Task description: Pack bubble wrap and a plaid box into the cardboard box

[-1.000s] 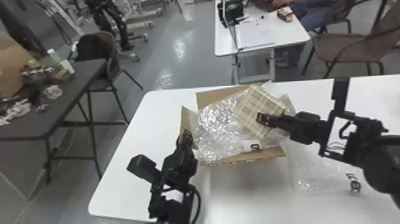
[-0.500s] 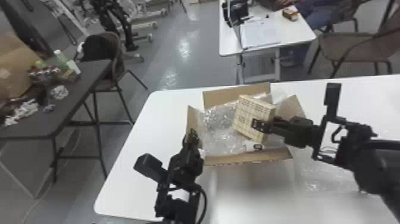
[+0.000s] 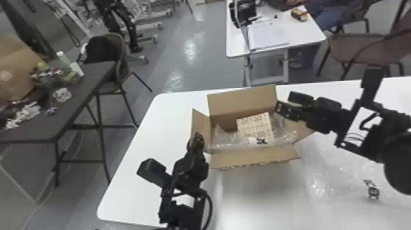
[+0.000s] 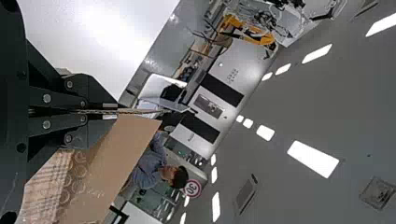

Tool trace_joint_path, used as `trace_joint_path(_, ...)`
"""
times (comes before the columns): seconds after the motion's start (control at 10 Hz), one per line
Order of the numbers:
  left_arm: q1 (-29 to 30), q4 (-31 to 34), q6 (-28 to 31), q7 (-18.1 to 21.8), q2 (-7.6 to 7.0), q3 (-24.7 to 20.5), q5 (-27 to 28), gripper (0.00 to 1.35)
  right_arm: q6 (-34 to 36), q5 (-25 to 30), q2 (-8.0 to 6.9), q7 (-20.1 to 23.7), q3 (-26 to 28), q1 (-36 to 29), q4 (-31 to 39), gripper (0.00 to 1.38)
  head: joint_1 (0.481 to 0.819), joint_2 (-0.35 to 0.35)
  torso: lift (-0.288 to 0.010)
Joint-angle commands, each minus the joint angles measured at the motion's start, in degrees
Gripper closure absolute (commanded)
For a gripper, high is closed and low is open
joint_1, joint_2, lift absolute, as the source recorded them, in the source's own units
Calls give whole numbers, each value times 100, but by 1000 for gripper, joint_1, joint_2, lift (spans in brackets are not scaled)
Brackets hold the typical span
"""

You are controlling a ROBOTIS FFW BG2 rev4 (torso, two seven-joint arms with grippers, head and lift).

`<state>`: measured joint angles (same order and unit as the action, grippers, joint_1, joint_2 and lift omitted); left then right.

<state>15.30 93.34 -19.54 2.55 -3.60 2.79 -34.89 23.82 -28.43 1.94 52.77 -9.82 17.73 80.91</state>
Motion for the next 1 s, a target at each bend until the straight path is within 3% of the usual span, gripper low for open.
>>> trace_joint_path(0.0,0,0,-6,0,0,-16,-9,1208,-70,4,44,-109,551,-253,768,127,695,303,-110)
trace_joint_path(0.2,9,0,-6,0,0,-25,-9,1208,-211,655,167,-557,1545,-859,1973,127,671,248,-110)
trace_joint_path(0.4,26,9,-6,0,-9,-33,-27,1208,-694,1217,263,-742,2520,-1747,2482,127,664,138,-110)
trace_joint_path(0.6,61,0,2,0,-18,-68,-35,1208,-1934,1191,316,-733,3083,-2485,1999,127,695,33,-110)
trace_joint_path(0.8,61,0,46,0,-44,-68,-35,1208,-3419,1156,316,-619,3487,-2898,1120,127,695,-25,-110)
trace_joint_path(0.9,61,0,64,0,-44,-68,-35,1208,-3797,1279,307,-593,3636,-3135,900,127,695,-62,-110)
